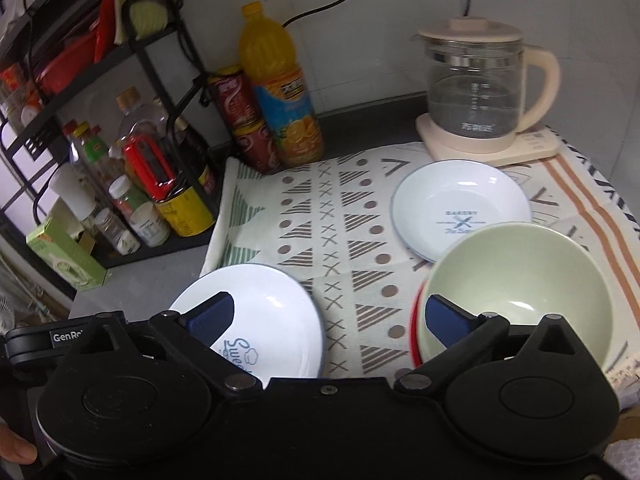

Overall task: Organize plates and bowls
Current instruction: 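Move both open grippers to the small 'BAKERY' plate beside the kettle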

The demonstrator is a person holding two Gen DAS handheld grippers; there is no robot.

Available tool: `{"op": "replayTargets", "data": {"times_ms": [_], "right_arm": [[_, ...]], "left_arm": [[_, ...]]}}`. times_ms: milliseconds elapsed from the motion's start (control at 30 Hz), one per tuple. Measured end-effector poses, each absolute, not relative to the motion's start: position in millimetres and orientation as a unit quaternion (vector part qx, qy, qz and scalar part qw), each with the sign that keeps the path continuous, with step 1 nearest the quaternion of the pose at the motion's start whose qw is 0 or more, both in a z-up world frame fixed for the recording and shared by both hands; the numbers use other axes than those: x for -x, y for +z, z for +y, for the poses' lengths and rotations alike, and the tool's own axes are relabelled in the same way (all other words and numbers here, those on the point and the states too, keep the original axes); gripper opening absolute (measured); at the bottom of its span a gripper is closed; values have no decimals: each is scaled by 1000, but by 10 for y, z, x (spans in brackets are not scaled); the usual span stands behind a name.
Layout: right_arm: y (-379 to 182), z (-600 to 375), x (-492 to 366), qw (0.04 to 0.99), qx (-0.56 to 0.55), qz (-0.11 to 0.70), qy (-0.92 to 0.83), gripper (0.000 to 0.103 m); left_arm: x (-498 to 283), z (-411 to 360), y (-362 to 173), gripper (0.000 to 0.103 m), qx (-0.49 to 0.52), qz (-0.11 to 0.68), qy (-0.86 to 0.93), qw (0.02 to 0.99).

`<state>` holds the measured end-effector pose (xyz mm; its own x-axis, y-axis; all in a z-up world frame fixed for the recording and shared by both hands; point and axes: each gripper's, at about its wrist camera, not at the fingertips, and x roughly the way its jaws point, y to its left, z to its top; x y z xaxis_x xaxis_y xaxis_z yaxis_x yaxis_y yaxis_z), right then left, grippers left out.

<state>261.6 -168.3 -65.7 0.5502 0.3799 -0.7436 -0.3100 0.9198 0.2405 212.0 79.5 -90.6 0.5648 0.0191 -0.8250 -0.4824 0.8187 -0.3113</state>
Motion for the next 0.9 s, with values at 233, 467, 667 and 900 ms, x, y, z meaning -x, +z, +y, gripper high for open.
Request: {"op": "replayTargets", "data": {"times_ms": [233, 467, 667, 900], "right_arm": [[-629, -1895, -2657, 887, -53, 425, 172, 103], [-617, -2095, -2797, 891, -63, 421, 155, 103], [-635, -2248, -2983, 893, -74, 421, 144, 103], [-703, -2447, -3247, 893, -83, 427, 118, 103]], "left_arm": [[-2292, 656, -901, 84, 252, 446, 124, 850], [-2517, 505, -899, 84, 249, 448, 104, 852], [-2737, 356, -884, 84, 245, 452, 95, 852], [-3025, 186, -927, 84, 237, 457, 86, 853]]}}
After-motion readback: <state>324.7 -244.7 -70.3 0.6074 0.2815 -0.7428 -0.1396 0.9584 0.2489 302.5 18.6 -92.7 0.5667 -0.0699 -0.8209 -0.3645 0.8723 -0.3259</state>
